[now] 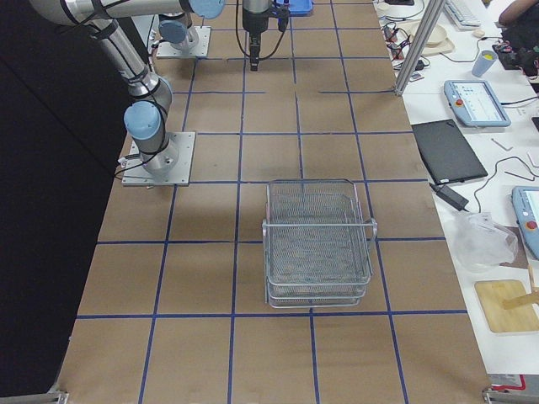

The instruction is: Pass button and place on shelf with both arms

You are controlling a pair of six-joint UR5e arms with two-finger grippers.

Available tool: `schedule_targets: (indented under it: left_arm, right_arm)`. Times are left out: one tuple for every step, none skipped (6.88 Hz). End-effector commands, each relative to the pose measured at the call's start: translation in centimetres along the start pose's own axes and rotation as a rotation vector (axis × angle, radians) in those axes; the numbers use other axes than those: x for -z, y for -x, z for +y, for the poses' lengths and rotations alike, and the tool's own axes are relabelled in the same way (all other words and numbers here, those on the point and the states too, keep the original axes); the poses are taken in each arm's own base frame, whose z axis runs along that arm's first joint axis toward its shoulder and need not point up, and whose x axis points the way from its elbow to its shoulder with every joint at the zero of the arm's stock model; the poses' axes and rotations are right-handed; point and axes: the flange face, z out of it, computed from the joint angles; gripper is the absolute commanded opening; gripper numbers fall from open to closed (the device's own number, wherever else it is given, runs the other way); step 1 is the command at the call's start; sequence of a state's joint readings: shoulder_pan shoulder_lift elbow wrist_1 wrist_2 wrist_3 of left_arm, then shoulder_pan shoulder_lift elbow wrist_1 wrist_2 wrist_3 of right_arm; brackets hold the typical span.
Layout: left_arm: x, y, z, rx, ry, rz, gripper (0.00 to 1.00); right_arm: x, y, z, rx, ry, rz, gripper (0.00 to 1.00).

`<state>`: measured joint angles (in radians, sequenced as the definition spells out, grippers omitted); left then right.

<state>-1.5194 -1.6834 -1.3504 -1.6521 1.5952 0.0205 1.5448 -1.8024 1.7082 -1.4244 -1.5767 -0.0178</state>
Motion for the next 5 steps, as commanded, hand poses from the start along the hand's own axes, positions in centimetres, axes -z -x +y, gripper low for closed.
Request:
schedule_targets:
  left_arm:
    - [-0.5,-0.3,0.0,-0.037,0.007,0.014,0.98]
    - [-0.4,-0.3,0.4,-0.037,0.004,0.012,0.98]
    - [-0.4,-0.2,0.5,-0.033,0.006,0.009,0.99]
    - [-0.9,1.0,0.2,-0.018,0.016,0.003,0.99]
    - [-2.7,3.0,-0.6,-0.003,0.049,0.005,0.98]
  right_arm:
    - [0.0,0.0,0.0,0.001,-0.001,0.003,1.0]
    - [0.0,0.0,0.0,0.001,-0.001,0.003,1.0]
    - [-0.1,0.0,0.0,0.001,-0.002,0.0,1.0]
    - [-0.1,0.0,0.0,0.001,0.0,0.002,1.0]
    - [-0.2,0.0,0.0,0.001,0.002,0.002,1.0]
